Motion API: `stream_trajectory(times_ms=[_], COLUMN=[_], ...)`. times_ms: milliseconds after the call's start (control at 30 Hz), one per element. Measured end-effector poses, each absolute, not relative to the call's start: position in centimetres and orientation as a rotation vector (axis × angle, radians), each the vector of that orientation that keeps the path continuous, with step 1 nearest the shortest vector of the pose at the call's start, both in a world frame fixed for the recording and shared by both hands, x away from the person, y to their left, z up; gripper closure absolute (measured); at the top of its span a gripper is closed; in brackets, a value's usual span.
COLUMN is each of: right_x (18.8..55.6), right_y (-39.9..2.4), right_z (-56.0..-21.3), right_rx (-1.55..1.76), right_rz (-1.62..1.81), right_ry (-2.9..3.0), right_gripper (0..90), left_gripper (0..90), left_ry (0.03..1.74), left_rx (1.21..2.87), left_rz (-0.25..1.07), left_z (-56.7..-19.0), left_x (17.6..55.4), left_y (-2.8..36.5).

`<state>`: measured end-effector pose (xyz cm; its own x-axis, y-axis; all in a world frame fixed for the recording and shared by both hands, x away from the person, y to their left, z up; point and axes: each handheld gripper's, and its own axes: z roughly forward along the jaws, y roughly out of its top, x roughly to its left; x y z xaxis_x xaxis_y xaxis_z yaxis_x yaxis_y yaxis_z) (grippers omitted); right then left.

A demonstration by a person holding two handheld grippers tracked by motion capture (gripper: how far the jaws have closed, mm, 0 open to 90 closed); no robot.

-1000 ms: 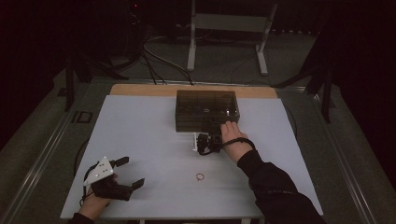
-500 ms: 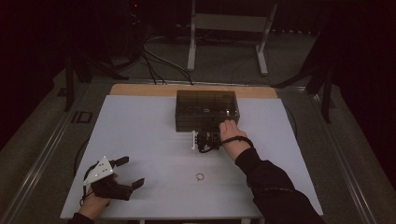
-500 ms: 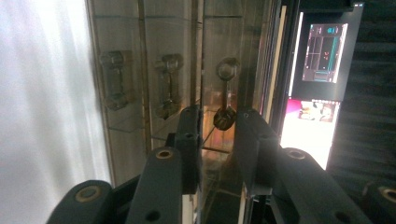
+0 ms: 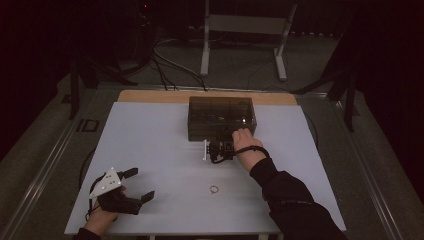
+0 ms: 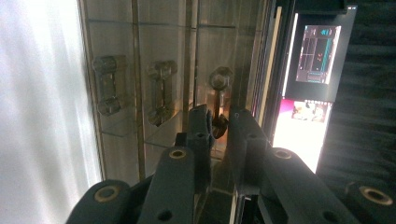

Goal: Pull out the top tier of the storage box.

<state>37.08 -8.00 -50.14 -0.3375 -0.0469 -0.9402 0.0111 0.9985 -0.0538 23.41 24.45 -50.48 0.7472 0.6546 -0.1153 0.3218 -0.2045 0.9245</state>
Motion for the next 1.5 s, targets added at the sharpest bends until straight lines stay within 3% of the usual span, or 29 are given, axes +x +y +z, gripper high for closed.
stream_trajectory(times_ms=[1500], right_x=[34.1], right_y=[-8.2], right_z=[-50.0], right_rx=[-0.043], right_rz=[-0.048], right_ry=[1.92], right_gripper=[80.5], left_gripper=[0.0], left_ry=[0.755], left_rx=[1.82], left_rz=[0.359], left_z=[-50.6], left_x=[23.4], left_y=[24.3])
